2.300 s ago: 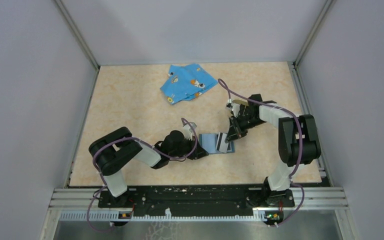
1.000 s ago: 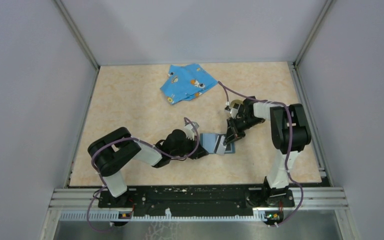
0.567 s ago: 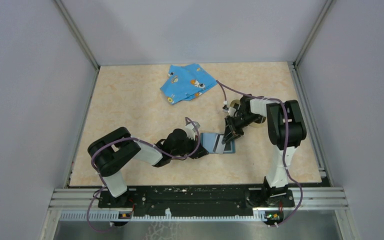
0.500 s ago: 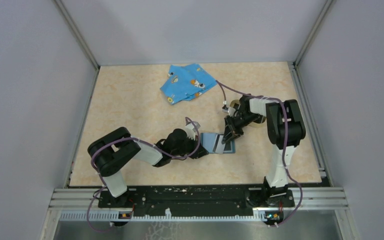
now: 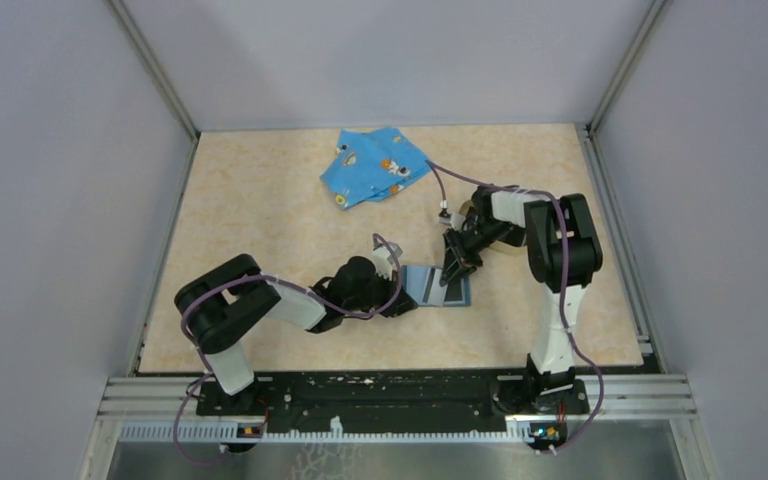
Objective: Put the credit cards into the card holder
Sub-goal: Insert the credit card into the card holder.
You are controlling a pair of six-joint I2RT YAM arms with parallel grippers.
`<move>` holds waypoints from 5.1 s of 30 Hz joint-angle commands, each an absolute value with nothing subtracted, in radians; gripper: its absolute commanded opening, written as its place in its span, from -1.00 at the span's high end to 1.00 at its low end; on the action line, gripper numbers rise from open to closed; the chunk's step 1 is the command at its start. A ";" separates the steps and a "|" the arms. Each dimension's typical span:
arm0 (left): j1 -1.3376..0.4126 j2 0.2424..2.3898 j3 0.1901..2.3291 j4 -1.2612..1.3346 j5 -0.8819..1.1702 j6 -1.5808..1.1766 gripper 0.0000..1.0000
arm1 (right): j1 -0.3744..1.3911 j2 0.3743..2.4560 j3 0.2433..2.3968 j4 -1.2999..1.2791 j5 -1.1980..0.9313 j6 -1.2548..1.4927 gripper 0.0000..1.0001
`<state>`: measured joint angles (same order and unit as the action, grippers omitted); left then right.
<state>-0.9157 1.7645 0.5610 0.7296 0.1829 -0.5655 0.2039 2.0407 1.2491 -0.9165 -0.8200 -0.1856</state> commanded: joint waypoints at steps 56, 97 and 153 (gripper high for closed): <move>-0.911 1.336 0.460 0.656 0.150 -0.551 -0.35 | 0.259 2.135 1.391 -0.893 -0.704 -0.127 0.46; -1.211 1.726 0.870 0.436 -0.375 -0.587 -0.22 | 0.259 2.134 1.383 -0.887 -0.709 -0.127 0.45; -1.215 1.926 1.152 -0.029 -0.759 -0.740 -0.19 | 0.258 2.102 1.390 -0.891 -0.708 -0.141 0.37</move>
